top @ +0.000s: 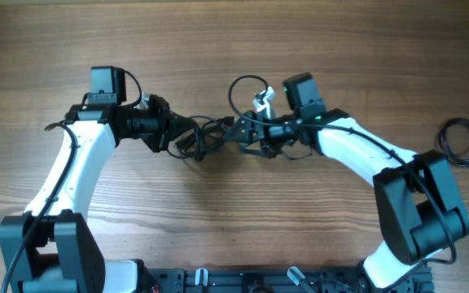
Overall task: Untangle cables
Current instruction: 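Bring the right gripper back toward the left gripper over the cables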
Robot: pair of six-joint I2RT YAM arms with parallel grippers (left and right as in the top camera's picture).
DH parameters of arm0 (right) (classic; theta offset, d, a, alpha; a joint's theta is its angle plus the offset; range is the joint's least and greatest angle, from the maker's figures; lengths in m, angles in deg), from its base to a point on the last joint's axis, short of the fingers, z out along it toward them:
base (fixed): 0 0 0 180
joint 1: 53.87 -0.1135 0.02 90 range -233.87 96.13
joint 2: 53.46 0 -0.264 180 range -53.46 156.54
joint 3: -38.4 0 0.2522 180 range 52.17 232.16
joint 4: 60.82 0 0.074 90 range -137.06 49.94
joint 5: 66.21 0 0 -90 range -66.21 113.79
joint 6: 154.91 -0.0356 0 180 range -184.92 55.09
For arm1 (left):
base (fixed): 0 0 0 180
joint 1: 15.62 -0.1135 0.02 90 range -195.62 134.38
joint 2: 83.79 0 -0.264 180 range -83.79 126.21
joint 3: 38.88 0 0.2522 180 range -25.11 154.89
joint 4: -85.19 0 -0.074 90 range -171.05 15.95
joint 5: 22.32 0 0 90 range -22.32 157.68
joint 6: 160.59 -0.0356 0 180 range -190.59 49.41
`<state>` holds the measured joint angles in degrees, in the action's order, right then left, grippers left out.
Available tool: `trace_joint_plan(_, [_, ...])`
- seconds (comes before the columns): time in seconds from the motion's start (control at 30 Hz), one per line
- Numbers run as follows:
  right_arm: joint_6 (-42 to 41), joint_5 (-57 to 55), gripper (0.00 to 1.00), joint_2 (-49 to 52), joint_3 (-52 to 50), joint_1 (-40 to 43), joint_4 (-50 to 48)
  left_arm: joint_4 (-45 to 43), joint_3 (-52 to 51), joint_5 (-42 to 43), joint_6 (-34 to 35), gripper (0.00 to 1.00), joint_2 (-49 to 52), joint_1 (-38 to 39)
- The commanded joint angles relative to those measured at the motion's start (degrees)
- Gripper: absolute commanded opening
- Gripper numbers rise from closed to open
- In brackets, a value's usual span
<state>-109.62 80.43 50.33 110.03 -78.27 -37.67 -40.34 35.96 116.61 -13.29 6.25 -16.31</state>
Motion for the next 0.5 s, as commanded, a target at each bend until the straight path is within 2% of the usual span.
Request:
trace_joint_plan(0.0, [-11.3,-8.2,0.81,-0.7,0.1,-3.6,-0.8,-0.2,-0.3,0.2,5.6,0.04,-0.1,0.6])
trace_joint_plan(0.1, [-13.8,-14.2,0.81,-0.7,0.1,-6.3,-0.9,-1.1,-0.3,4.1,9.8,0.04,-0.1,0.6])
trace_joint_plan(0.13, [-14.2,-15.1,0.77,-0.7,0.1,-7.1,-1.3,-1.5,-0.3,6.1,11.6,0.04,-0.1,0.6])
trace_joint_plan(0.17, [-14.1,-15.5,0.69,-0.7,0.1,-7.7,-2.1,-1.6,-0.3,7.2,13.1,0.04,-0.1,0.6])
trace_joint_plan(0.23, [-13.8,-16.6,0.45,-0.7,0.1,-8.5,-2.7,-2.0,-0.3,7.6,15.6,0.04,-0.1,0.6])
trace_joint_plan(0.3, [-13.3,-18.5,0.27,-0.7,0.1,-9.1,-2.4,-2.9,-0.3,7.7,17.2,0.04,-0.1,0.6])
trace_joint_plan(0.33, [-11.5,-19.6,0.14,-0.7,0.1,-9.4,-2.2,-3.3,-0.3,7.7,19.0,0.04,-0.1,0.6])
trace_joint_plan(0.37, [-10.1,-20.2,0.08,-0.7,0.1,-9.5,-1.7,-4.5,-0.3,8.3,20.3,0.04,-0.1,0.4])
trace_joint_plan(0.47, [-7.0,-23.7,0.04,-0.7,0.1,-9.5,2.1,-8.9,-0.3,8.9,23.5,0.04,-0.1,0.2])
